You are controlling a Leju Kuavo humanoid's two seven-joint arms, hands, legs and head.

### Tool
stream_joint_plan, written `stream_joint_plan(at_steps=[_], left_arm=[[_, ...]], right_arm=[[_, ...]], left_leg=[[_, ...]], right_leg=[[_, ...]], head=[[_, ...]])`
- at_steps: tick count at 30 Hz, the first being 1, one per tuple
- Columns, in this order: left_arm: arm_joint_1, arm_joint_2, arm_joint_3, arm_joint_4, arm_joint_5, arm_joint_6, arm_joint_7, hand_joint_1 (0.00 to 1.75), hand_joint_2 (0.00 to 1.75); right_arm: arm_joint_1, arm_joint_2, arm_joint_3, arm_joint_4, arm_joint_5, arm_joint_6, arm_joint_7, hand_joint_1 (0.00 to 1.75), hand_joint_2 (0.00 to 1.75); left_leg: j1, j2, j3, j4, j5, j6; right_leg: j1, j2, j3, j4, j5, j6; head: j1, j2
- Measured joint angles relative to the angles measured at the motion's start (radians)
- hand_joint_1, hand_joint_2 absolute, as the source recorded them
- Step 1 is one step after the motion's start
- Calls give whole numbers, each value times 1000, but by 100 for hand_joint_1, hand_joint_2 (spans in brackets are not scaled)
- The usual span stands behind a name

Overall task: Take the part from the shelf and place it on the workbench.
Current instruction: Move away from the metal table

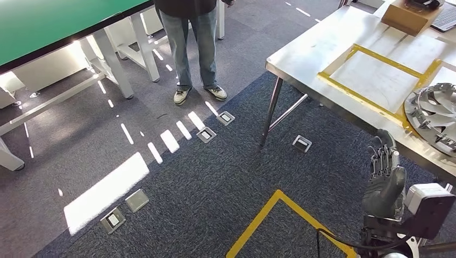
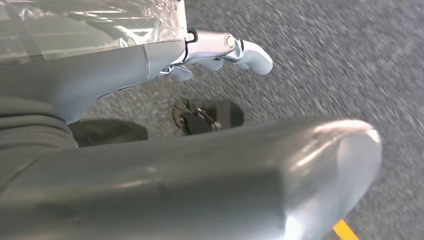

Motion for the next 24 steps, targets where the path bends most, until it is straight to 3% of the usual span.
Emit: stream_joint_plan(at_steps=[1, 3, 5, 6, 7, 8, 10, 12, 14, 16, 19, 21, 22, 24], left_arm=[[1, 0, 0, 0, 1, 0, -1, 0, 0], [-2, -1, 0, 0, 4, -1, -3, 0, 0], [-4, -2, 0, 0, 6, -2, -3, 0, 0], [-4, -3, 0, 0, 7, -2, -2, 0, 0], [-3, -3, 0, 0, 8, -2, -2, 0, 0], [-3, -3, 0, 0, 8, -1, -2, 0, 0], [-4, -3, 0, 0, 9, -1, -4, 0, 0], [-5, -3, 0, 0, 9, -3, -10, 0, 0], [-2, -3, 0, 0, 9, -4, -15, 0, 0], [0, -3, 0, 0, 9, -5, -19, 0, 0], [-4, -3, 0, 0, 9, -8, -21, 0, 0], [-3, -3, -1, 0, 8, -10, -19, 0, 0], [-3, -3, -1, 0, 7, -10, -18, 0, 0], [-2, -3, -1, 0, 7, -9, -17, 0, 0]], right_arm=[[1, 1, -3, 2, -2, 0, -4, 0, 0], [6, 4, -9, 6, -6, 0, -12, 0, 0], [13, 8, -12, 13, -11, 0, -20, 0, 0], [16, 11, -13, 16, -14, 0, -25, 0, 0], [18, 13, -15, 20, -17, 0, -31, 0, 0], [20, 16, -16, 22, -20, 0, -36, 0, 0], [24, 21, -19, 26, -25, 0, -47, 0, 0], [31, 25, -21, 30, -32, 0, -59, 0, 0], [36, 29, -21, 33, -41, 0, -69, 0, 0], [36, 34, -20, 35, -46, 0, -77, 0, 0], [38, 40, -17, 40, -52, 1, -85, 0, 0], [39, 45, -15, 46, -54, 0, -88, 0, 0], [39, 48, -13, 48, -54, 0, -91, 0, 0], [39, 52, -12, 52, -55, 1, -96, 0, 0]], left_leg=[[3, -8, 0, -4, 4, 6], [6, -26, -1, -8, 9, 12], [6, -46, -2, -7, 9, 14], [6, -56, -2, -6, 9, 14], [6, -67, -2, -4, 9, 13], [7, -79, -1, -2, 8, 12], [7, -101, -5, 5, 6, 5], [9, -121, -14, 10, 8, -8], [13, -139, -20, 8, 13, -23], [14, -120, -30, 25, -1, -35], [16, -59, -94, 177, -83, -48], [18, -51, -129, 264, -111, -52], [18, -49, -125, 259, -98, -51], [15, -34, -69, 153, -40, -44]], right_leg=[[-2, 20, -8, 20, -17, 4], [-6, 72, -53, 118, -74, 10], [-8, 89, -111, 236, -117, 13], [-8, 90, -124, 259, -114, 15], [-10, 91, -120, 245, -92, 15], [-12, 95, -99, 196, -56, 15], [-19, 129, -43, 71, 1, 15], [-19, 156, -17, 11, 11, 12], [-16, 145, -16, 5, 11, 1], [-16, 125, -11, -5, 17, -14], [-13, 89, -4, -11, 18, -28], [-10, 66, -3, -9, 15, -31], [-9, 55, -3, -7, 13, -31], [-7, 36, 1, -5, 8, -28]], head=[[3, 0], [13, 0], [21, 0], [23, 0], [25, 0], [27, 0], [32, 0], [33, 0], [33, 0], [27, 0], [9, 0], [4, 0], [2, 0], [-5, 0]])
